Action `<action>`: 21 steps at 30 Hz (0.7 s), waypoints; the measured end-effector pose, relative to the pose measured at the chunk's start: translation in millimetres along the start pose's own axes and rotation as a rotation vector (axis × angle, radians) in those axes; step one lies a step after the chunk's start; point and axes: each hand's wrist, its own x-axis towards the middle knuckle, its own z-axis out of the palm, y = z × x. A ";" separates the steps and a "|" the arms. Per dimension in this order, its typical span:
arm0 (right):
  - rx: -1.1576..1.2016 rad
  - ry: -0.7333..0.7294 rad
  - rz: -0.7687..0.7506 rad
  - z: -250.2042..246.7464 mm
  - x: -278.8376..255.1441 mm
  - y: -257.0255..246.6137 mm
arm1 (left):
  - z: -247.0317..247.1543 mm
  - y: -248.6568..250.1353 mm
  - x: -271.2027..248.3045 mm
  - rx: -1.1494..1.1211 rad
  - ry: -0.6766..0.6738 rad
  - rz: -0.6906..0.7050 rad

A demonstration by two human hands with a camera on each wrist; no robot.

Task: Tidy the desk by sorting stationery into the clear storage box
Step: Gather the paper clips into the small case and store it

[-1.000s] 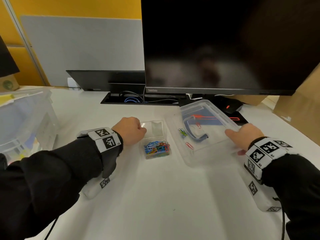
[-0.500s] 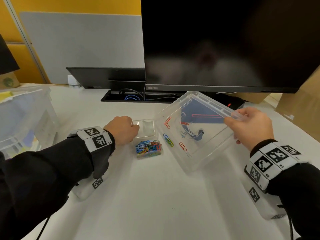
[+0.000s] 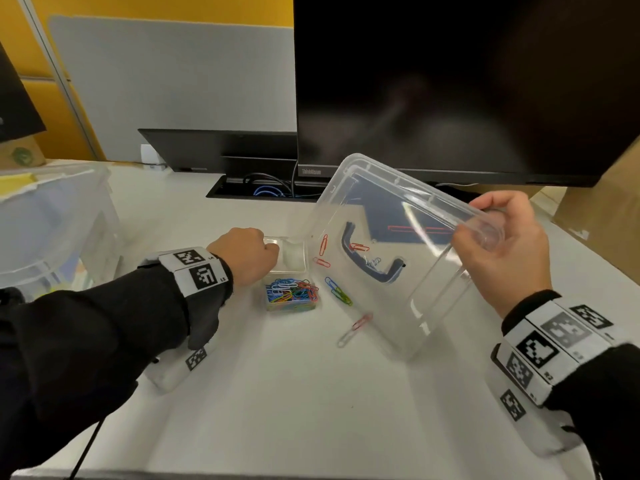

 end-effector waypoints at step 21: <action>0.115 0.175 -0.498 15.8 6.2 -20.8 | -2.5 -9.4 -4.9 -0.135 -0.034 0.031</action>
